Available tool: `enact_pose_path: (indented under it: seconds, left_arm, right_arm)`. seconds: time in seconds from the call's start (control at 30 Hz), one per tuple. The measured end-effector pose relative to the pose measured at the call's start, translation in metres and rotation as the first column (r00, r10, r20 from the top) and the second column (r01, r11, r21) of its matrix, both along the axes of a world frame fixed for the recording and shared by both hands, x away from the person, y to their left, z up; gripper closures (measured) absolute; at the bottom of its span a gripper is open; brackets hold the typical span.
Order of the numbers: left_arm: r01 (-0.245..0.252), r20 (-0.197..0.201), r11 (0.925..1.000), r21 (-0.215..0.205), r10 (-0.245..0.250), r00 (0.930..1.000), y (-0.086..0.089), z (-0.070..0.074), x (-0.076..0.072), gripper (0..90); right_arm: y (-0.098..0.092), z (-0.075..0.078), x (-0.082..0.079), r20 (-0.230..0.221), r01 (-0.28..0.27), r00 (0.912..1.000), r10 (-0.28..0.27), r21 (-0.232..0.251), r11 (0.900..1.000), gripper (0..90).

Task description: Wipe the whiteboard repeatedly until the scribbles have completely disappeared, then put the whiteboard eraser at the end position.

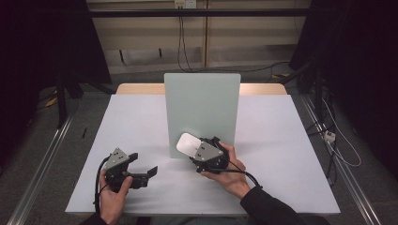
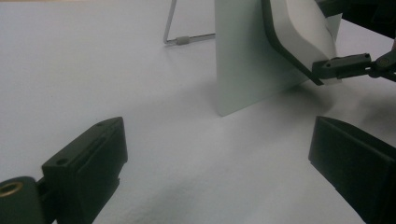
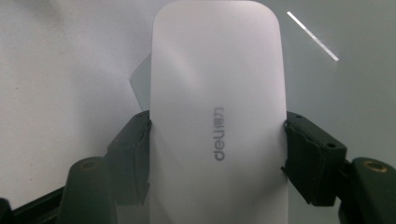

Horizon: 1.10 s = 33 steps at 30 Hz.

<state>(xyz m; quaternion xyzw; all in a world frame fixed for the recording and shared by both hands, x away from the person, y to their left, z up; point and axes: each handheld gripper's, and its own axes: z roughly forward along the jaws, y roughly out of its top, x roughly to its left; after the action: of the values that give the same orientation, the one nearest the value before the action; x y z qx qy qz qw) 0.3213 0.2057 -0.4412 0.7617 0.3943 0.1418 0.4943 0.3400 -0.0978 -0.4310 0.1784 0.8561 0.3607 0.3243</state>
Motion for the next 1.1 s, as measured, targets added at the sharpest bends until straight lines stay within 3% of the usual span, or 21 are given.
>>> enact_pose_path:
  seconds: [0.5, 1.1]
  left_arm:
    - [-0.007, -0.009, 1.0000, -0.004, 0.007, 0.9999, 0.002, -0.002, 0.001, 4.4]
    - [0.005, -0.003, 0.9999, 0.009, -0.005, 1.0000, 0.000, -0.001, 0.000, 4.4]
  right_arm:
    - [-0.015, 0.012, 0.002, -0.099, 0.002, 0.9950, 0.008, 0.094, 0.996, 31.6]
    - [-0.028, 0.018, -0.001, -0.194, -0.015, 0.9803, 0.040, 0.127, 0.992, 31.7]
